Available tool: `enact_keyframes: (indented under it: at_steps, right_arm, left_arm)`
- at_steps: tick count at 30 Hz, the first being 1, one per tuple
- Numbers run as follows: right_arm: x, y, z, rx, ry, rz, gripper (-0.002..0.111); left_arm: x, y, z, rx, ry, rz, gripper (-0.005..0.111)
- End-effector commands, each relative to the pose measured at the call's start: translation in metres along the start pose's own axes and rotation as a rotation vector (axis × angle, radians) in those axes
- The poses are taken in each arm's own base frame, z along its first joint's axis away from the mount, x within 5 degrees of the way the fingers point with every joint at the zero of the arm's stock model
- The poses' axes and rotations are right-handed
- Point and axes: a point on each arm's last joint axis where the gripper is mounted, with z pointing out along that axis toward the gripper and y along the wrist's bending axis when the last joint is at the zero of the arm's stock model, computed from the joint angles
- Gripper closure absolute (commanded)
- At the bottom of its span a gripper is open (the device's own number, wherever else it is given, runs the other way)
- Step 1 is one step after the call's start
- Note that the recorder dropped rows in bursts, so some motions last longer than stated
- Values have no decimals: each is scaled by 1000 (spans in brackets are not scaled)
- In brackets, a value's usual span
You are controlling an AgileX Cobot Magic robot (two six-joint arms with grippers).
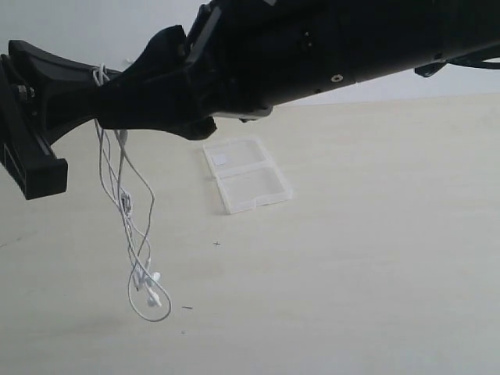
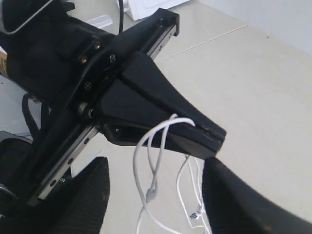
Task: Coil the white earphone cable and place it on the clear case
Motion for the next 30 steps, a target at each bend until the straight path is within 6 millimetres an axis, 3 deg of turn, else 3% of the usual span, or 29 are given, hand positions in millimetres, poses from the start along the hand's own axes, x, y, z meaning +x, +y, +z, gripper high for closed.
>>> enact_keyframes:
  at_steps: [1,9,14,16,19,23,30]
  right_arm:
    - [2,-1,1,-7,1,7,53]
    - [14,0,30,-7,48,20,54]
    - [18,-4,37,29,63,4,58]
    - [17,-5,37,42,57,14,70]
    - [21,-9,36,86,102,-15,106]
    - [27,-17,34,179,178,-21,108]
    - [26,-20,33,214,163,-7,108]
  left_arm:
    - [-2,1,-2,-7,-9,-11,107]
    - [-2,0,-1,-3,-9,-19,107]
    - [-3,-2,-2,24,-12,-19,107]
    - [-3,-3,-2,35,-13,-19,107]
    - [-3,-3,-2,39,-13,-21,107]
    - [-3,-3,-2,39,-13,-23,107]
    - [-3,-4,-2,41,-16,-21,107]
